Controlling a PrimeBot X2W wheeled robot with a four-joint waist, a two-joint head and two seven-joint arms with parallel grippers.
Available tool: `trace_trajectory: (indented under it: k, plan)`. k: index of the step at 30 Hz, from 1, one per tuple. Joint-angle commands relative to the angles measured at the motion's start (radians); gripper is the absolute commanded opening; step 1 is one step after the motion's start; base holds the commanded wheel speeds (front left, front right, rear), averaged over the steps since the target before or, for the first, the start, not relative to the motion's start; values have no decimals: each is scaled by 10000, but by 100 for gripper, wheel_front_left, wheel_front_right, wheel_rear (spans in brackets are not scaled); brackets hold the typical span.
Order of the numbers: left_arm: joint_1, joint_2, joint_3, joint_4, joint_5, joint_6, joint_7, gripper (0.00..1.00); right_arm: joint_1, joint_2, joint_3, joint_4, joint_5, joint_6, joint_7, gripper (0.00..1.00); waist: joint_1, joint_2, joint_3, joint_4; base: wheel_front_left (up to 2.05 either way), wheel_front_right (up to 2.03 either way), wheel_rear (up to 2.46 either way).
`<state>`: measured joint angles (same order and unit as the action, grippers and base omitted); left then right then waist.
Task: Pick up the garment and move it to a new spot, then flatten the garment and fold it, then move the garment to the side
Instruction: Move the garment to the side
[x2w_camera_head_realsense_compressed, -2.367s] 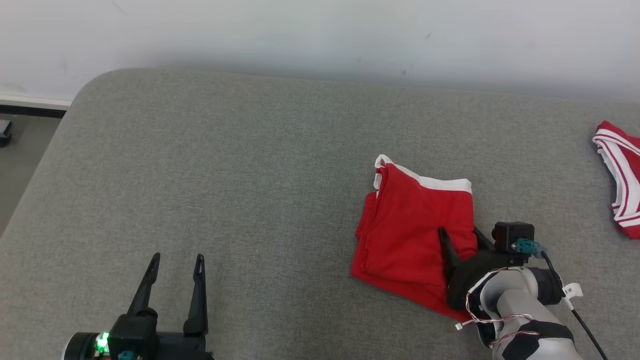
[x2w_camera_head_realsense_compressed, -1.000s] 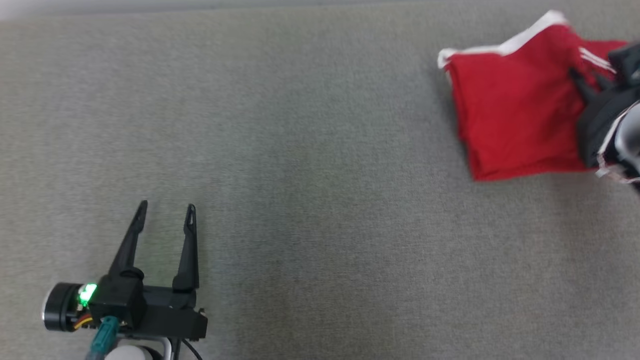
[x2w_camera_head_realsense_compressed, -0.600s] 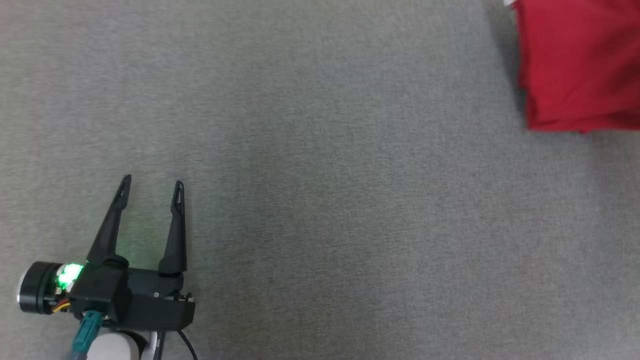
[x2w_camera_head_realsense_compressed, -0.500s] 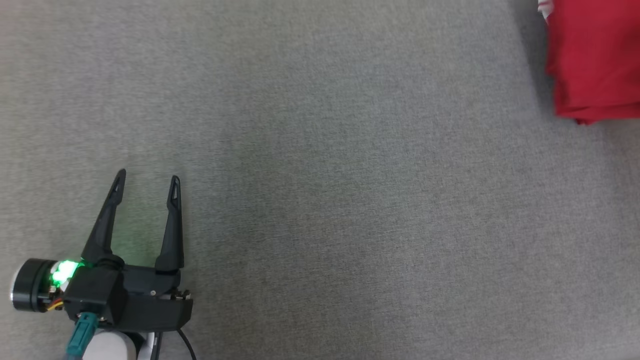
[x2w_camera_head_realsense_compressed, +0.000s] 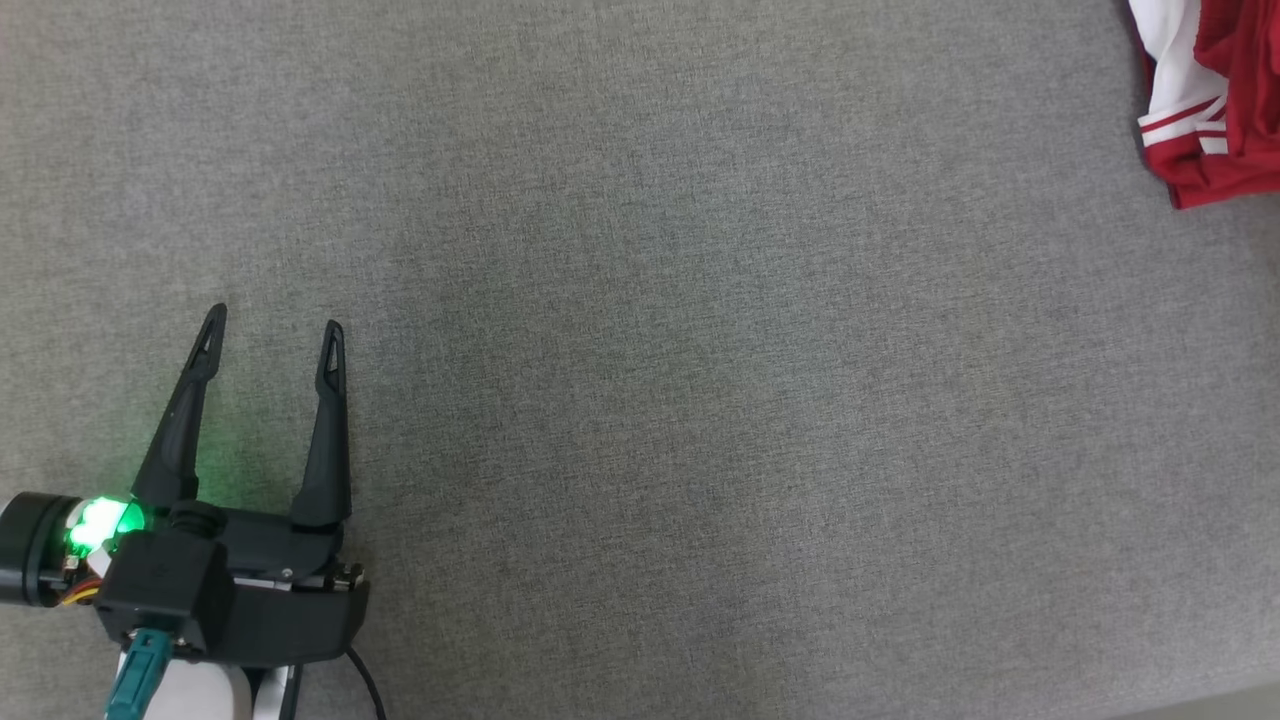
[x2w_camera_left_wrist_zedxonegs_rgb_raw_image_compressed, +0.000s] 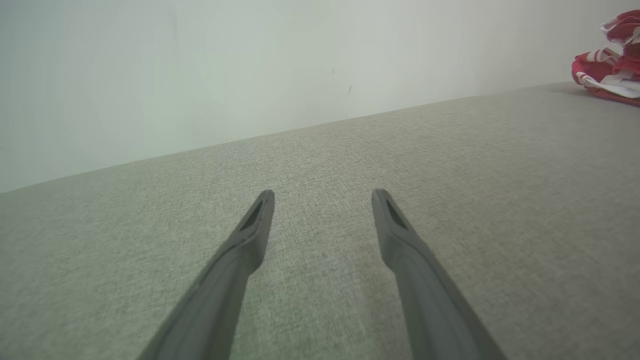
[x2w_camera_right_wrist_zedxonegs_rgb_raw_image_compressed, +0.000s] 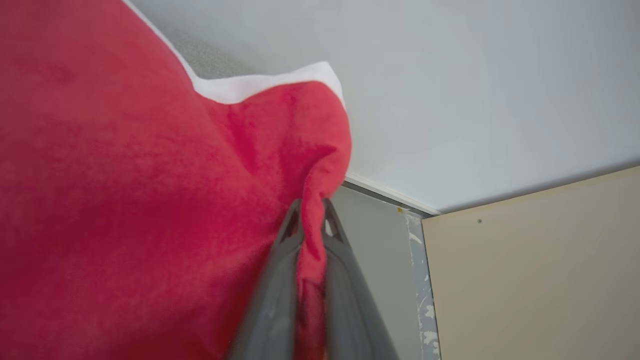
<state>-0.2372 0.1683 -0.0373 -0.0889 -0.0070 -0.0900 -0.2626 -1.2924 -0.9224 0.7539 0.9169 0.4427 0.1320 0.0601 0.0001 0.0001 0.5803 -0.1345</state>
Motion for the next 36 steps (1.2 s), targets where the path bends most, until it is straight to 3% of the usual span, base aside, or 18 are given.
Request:
trace_trajectory:
  k: [1, 2, 3, 12, 20, 28, 36]
  plan:
    - [-69, 95, 20, -60, 40, 58, -27, 100, -169, 179, -76, 269, -109, -34, 27, 4, -1, -1, 60, -14, 0, 0, 0]
    - [-48, 120, 50, -76, 27, 83, -27, 100, -251, 221, -114, 358, -215, -34, -130, 78, -1, -1, 67, -23, 0, 0, 0]
    - [-35, 145, 74, -89, 13, 103, -27, 100, -298, 280, -159, 463, -294, -34, -250, 100, -1, -1, 72, -32, 0, 0, 0]
    - [101, 112, 158, -39, -148, 254, -27, 100, -632, 773, -463, 1040, -1106, -34, -1121, 100, -1, -1, -238, -169, 0, 0, 0]
    - [594, -132, 378, 299, -478, 449, -27, 100, -264, 1436, -1076, 1013, -1272, -34, -2693, 100, -1, -1, -1388, -38, 0, 0, 0]
    - [1539, -249, 864, 756, -789, 606, -27, 100, 1371, 2690, -2527, 13, -1033, -34, -3245, 100, -1, -1, -2997, 232, 0, 0, 0]
    - [2172, -428, 925, 1195, -890, 531, -27, 100, 3785, 3611, -4477, -2019, -1623, -32, -3252, 100, -1, -1, -4149, 562, 0, 0, 0]
